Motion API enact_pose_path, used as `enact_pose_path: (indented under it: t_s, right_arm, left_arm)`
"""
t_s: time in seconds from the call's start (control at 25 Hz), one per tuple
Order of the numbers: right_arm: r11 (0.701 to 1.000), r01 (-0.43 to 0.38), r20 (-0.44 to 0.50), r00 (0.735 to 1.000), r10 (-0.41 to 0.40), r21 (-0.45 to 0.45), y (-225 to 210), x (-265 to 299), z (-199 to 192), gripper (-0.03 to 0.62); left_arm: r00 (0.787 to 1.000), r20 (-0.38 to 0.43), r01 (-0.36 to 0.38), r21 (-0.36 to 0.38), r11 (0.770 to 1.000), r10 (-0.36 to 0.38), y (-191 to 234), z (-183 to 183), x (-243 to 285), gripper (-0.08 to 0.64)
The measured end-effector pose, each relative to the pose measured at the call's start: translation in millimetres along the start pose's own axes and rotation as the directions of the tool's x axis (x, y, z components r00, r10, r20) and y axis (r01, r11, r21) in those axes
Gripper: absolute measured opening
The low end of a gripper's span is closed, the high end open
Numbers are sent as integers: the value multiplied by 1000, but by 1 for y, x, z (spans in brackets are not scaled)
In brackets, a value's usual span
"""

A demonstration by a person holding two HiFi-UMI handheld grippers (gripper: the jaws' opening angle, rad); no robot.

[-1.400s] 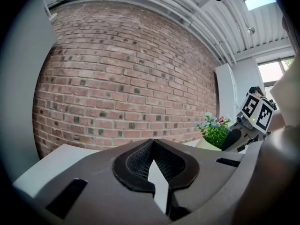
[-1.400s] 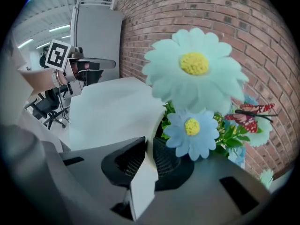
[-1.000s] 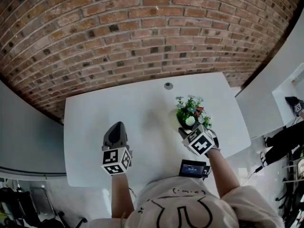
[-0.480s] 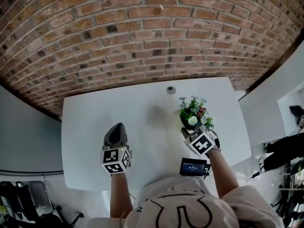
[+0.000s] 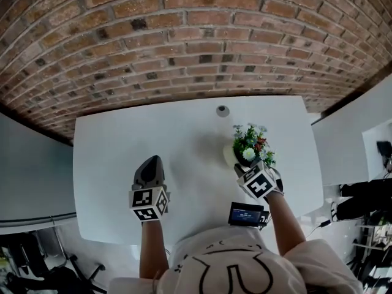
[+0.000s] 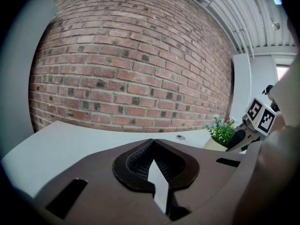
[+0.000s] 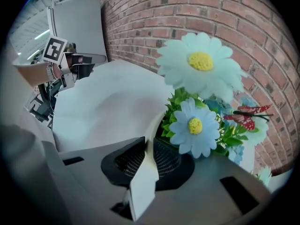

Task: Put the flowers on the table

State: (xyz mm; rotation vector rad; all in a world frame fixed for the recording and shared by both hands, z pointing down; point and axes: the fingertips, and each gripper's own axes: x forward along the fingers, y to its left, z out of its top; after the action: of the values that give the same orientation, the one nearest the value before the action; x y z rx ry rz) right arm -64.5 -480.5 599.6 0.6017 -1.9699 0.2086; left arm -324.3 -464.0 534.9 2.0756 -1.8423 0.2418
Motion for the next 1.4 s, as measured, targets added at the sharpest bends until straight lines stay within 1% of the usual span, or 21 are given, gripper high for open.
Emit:
enact_pose_path:
  t_s: [0.32,0.68,0.76,0.84,1.04,1.12,1.32,1.4]
  right_arm:
    - [997,24,-32,999,-27,-80,-7,12,2,43]
    - [996,49,-2,999,-49,-76,-6,15,0,43]
    - [996,56,5,998,-55,-71,-6,13,0,56]
    - [996,62,13,998,-62,-66,-7,10,0,85]
    - [995,88,48,995,-86,-42,-7,0,2,92]
    - [996,83,72,994,-82,-11,-5,-5,4,92]
    - [994,46,139,989,-60,102,2,-18,7,91]
    - [992,58,158,985,-76,112,1,-26,12,91]
  left_arm:
    - [1000,-26,-9,-22,1000,9,5,-11,13,12]
    - [1000,-30,-6,-14,1000,5,1,-13,12,12]
    - [1000,-29,-4,-8,1000,3,0,-12,10,12]
    - [1000,-26,-5,-4,1000,5,-1,-10,7,12]
    - [1000,-9,-7,9,1000,7,-3,-5,-2,12]
    - [1000,-2,-10,13,1000,10,-5,-3,-7,12]
    - [1000,15,-16,23,1000,15,-9,2,-23,12]
    - [1000,25,-18,27,999,17,-11,5,-27,12]
